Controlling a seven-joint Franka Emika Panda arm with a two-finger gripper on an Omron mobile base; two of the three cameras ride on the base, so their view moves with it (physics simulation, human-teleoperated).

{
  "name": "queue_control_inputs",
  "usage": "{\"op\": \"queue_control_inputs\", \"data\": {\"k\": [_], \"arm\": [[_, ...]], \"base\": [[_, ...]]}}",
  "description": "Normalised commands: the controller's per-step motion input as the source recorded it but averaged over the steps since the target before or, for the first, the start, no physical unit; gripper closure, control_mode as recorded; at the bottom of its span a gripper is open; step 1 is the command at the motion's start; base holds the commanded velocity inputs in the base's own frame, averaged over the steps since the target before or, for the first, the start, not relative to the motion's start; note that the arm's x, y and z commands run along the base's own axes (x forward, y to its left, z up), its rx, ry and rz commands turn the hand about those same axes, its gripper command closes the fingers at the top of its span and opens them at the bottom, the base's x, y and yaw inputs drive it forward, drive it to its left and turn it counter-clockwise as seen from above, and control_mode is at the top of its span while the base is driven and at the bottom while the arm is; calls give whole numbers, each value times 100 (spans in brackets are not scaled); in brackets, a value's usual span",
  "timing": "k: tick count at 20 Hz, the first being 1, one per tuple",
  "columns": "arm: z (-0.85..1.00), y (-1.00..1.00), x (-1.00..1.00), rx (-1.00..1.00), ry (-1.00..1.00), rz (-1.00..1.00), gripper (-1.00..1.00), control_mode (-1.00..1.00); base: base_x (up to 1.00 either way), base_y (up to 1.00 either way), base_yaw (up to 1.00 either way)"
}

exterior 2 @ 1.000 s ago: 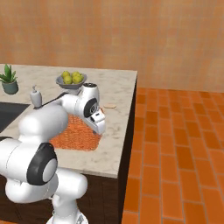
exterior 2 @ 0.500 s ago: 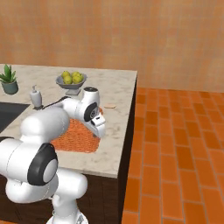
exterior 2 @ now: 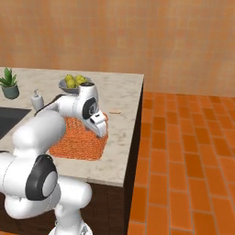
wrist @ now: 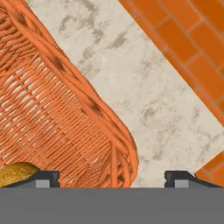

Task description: Open the cabinet, pick up the bread from the cabinet and place it in the basket. Then move the basket to the dining counter.

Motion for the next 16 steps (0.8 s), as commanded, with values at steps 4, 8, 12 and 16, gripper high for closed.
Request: {"op": "queue_control_inputs", "data": {"k": [4,8,12,16], "arm": [[95,22,-71,-3,-20,10,-100,-100],[73,1,-100,0,-45,9,-100,-100],[87,0,-57,1,-25,13,-100,-100],[75,0,-36,-1,-13,16,-100,-100]], "base": [[0,0,0],[0,0,0],[0,0,0],[0,0,0]]}}
